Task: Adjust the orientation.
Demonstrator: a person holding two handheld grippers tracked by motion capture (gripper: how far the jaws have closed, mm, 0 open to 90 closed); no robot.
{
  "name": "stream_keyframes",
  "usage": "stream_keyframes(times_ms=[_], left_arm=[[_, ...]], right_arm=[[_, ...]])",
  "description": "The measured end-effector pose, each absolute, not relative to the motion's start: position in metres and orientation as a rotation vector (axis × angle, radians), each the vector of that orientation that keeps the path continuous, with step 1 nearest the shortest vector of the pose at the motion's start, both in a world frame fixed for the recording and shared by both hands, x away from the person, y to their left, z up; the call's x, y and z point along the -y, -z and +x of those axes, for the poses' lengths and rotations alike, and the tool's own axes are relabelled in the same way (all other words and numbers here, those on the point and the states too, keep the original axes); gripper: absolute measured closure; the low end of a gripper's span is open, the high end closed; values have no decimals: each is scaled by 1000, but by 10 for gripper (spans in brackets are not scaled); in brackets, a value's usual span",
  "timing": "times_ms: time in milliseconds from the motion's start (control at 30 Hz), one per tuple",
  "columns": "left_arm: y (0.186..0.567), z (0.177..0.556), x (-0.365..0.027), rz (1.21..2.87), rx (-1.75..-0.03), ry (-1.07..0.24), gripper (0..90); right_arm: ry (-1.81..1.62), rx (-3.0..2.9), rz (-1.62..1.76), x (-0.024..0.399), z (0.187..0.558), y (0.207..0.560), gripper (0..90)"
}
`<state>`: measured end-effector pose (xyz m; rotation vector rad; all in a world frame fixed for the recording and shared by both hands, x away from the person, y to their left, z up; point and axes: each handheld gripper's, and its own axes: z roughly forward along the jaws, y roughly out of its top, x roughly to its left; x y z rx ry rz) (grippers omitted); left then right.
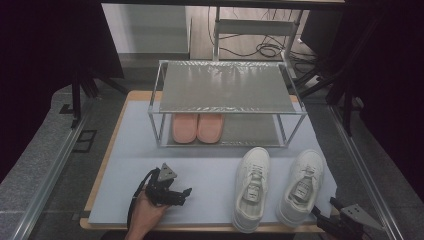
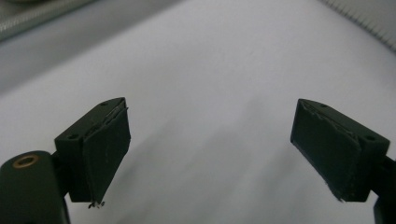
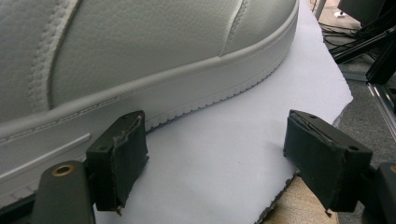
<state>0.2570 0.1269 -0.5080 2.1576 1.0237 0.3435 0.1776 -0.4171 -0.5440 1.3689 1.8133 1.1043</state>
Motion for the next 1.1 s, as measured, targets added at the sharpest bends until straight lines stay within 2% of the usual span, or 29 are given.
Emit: stream_keyframes(times_ms=[300, 867, 1100], left_arm=[[522, 250, -140, 2176, -1066, -377, 120], [524, 249, -142, 2155, -1060, -391, 128], [524, 249, -142, 2154, -1061, -391, 129]], right_arm=[[-1099, -1819, 1374, 417, 178, 543, 212], [-1067, -1861, 1392, 417, 182, 538, 211], [-1016, -1919, 1390, 416, 183, 533, 150]])
